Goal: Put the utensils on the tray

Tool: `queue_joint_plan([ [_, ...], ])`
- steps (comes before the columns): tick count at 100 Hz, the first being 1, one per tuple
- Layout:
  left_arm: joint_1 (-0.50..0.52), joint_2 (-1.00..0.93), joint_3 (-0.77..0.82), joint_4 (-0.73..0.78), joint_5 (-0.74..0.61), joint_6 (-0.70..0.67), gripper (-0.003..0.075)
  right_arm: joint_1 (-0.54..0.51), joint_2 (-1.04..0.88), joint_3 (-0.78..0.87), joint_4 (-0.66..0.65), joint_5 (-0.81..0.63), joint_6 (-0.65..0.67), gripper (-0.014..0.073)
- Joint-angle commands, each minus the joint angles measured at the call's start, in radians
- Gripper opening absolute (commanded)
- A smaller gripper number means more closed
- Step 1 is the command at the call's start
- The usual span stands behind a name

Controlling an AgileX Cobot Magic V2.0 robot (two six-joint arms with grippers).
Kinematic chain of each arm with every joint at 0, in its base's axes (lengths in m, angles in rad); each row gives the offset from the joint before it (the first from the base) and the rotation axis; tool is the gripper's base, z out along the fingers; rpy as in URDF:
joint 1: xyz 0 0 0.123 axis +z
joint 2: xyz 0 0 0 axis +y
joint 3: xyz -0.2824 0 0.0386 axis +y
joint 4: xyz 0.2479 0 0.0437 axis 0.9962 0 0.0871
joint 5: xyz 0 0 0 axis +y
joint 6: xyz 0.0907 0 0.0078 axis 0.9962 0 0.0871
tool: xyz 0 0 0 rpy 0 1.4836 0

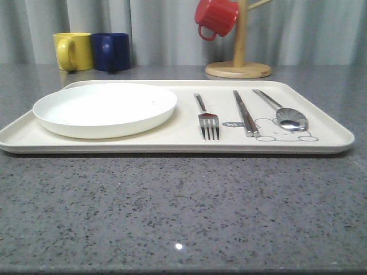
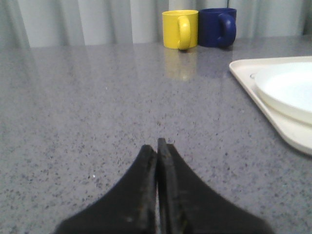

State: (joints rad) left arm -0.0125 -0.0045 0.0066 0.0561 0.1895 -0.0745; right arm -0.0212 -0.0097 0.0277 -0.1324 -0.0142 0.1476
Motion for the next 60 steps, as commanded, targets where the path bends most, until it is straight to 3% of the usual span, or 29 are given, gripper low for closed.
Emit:
queue_joint_plan([
  [1,0.004,-0.036,0.025,0.003,-0.121,-0.013,-0.0019,-0.004,-0.02,0.0,-0.011,-0.081,-0.001,-0.0069],
  [60,0.002,-0.036,0.026,0.001,-0.149,-0.013,-0.0019,-0.004,-0.02,0.0,-0.011,-0.081,-0.001,-0.0069],
])
